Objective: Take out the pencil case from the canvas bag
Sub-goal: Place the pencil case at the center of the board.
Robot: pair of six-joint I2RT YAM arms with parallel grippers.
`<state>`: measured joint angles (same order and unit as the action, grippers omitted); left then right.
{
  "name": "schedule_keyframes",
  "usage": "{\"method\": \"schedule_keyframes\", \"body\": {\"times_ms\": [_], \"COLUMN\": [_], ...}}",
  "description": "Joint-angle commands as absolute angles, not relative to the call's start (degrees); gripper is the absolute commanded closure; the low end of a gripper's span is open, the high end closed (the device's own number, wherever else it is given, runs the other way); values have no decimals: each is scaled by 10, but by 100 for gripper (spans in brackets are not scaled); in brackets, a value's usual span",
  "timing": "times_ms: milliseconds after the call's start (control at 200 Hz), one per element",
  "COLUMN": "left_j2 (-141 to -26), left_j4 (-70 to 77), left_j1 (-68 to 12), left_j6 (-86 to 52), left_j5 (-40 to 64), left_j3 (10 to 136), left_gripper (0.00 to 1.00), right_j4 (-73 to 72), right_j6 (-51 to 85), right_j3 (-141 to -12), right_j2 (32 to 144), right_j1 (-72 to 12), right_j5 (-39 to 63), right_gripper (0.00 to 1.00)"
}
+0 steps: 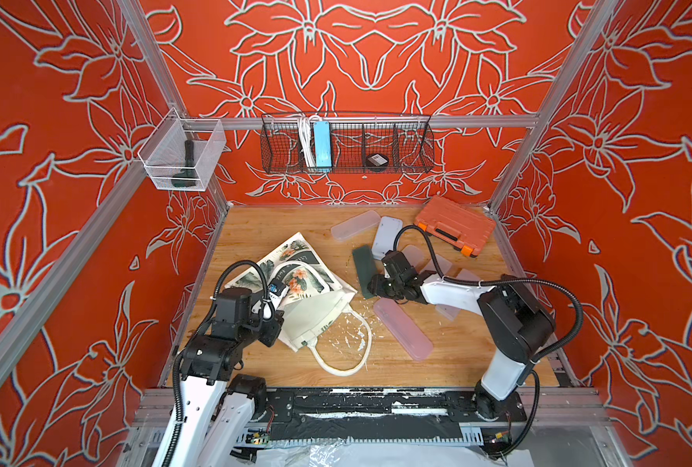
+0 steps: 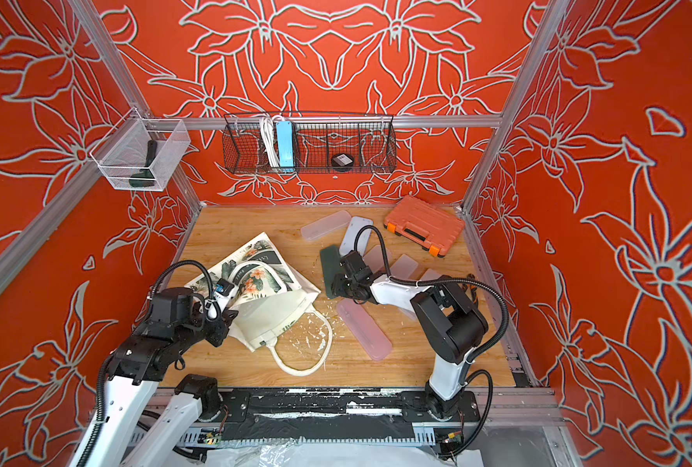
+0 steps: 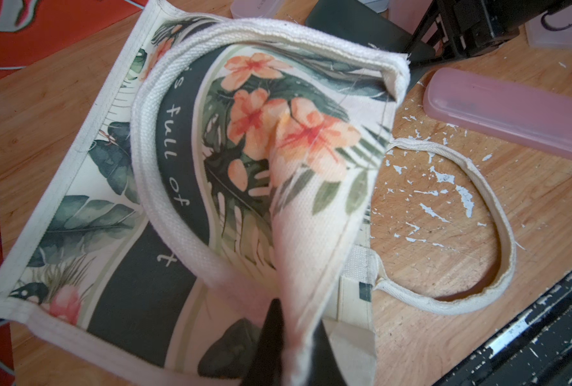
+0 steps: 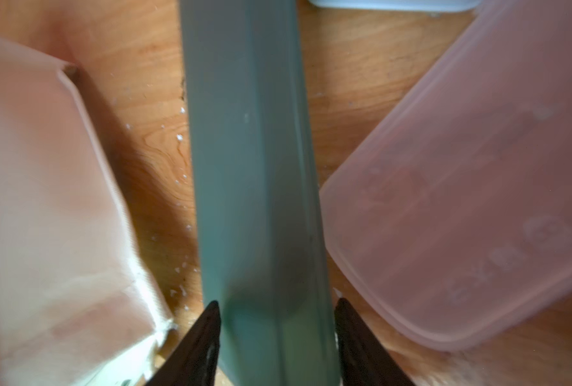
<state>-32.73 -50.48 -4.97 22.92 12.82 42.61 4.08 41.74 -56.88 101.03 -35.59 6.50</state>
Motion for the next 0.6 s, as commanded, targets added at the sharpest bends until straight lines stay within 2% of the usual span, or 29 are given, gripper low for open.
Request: {"method": "schedule_keyframes", "body": {"times_ms": [0, 595], "left_j2": [-325, -356], "left_j4": [-503, -508], "left_j1": [-49, -48], "left_j6": [220, 196], "left_j5": [127, 131], "left_j3": [437, 499], "left_gripper": [100, 100], "right_j4": [80, 107], "right_j6": [402, 397], "right_j3": [-597, -634], "right_j2": [1005, 953], "right_j1": [-354, -354], "right_j5": [54, 72], "right_gripper": [38, 21]}}
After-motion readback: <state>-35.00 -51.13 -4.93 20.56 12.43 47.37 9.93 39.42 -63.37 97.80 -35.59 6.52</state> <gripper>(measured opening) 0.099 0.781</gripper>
